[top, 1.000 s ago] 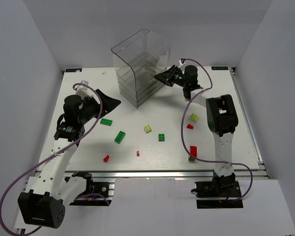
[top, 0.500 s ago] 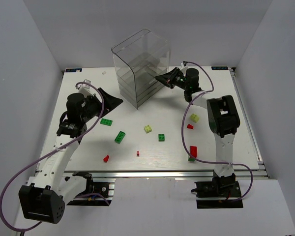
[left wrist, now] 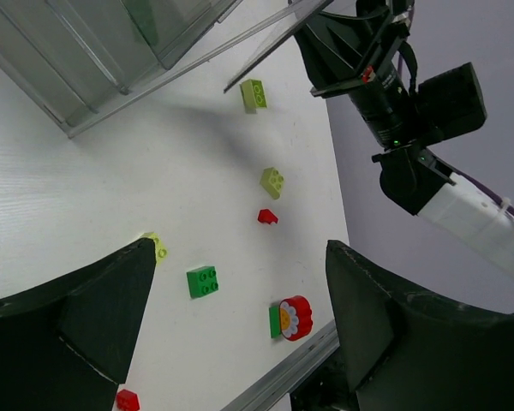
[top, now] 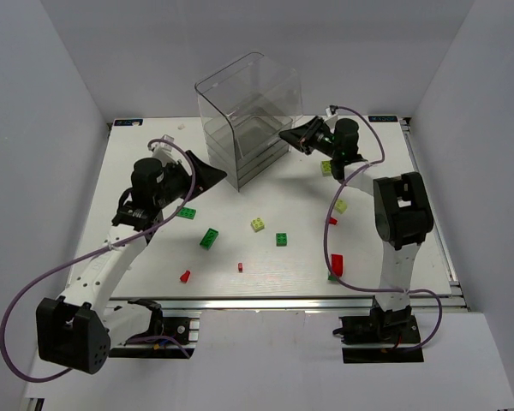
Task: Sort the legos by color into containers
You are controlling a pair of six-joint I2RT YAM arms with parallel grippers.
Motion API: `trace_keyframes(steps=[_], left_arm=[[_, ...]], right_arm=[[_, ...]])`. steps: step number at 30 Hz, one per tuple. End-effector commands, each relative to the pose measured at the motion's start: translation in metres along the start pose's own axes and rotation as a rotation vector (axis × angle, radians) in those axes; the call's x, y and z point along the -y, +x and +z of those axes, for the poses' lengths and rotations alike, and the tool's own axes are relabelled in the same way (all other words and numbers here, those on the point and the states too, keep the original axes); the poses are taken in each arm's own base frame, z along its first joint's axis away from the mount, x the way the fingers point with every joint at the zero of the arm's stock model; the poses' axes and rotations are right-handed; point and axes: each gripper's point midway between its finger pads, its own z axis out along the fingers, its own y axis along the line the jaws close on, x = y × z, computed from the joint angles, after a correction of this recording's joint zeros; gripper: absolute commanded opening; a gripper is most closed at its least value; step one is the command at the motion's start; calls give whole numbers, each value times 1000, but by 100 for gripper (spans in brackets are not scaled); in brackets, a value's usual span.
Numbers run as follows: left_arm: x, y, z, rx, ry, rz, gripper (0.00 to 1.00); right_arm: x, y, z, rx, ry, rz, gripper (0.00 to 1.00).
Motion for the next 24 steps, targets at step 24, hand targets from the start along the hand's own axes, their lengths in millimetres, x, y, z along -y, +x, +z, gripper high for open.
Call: trace_keyframes(steps=[24], left_arm=[[67,-28,67,149,232,270,85]], right_arm=[[-103,-9,-60,44,-103,-98,0]])
